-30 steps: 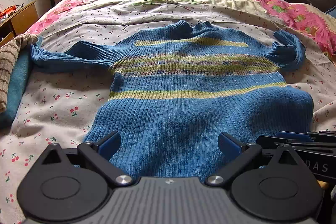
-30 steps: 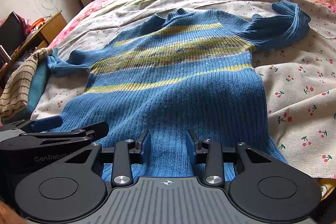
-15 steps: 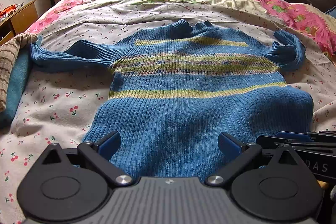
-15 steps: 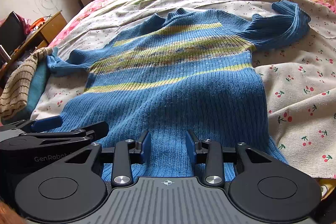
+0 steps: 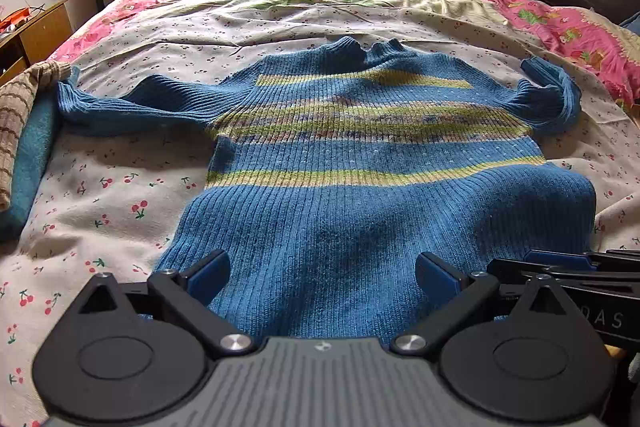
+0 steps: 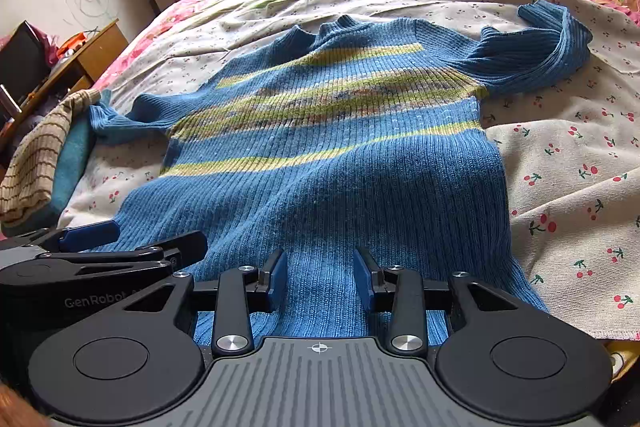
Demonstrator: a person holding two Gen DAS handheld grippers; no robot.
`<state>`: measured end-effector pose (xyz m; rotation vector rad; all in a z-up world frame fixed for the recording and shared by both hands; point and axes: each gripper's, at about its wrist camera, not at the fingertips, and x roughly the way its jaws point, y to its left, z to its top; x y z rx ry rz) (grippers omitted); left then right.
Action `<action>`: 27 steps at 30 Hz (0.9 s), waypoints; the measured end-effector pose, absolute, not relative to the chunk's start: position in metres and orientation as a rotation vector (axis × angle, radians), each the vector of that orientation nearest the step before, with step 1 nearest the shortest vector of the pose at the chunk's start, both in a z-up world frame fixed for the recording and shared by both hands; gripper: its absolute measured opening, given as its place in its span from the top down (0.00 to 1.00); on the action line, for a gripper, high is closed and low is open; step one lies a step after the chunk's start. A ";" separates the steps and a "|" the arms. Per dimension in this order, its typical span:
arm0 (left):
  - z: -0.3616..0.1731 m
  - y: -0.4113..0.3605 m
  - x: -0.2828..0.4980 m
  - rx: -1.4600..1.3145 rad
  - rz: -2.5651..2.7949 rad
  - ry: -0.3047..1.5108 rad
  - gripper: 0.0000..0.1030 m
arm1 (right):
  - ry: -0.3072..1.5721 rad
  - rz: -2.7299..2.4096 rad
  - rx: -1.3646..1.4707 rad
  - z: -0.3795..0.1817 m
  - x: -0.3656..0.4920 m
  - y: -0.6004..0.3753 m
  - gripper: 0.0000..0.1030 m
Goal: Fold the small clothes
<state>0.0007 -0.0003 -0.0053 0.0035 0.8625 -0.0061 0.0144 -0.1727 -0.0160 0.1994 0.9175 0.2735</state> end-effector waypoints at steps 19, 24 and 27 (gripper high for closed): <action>-0.010 -0.001 -0.002 -0.003 -0.011 0.869 0.00 | 0.919 0.273 0.199 -0.017 0.014 -0.173 0.65; -0.009 -0.001 -0.001 -0.005 -0.011 0.872 0.00 | 0.920 0.273 0.199 -0.017 0.015 -0.173 0.65; -0.008 -0.001 -0.001 -0.005 -0.011 0.872 0.00 | 0.920 0.273 0.199 -0.016 0.015 -0.173 0.65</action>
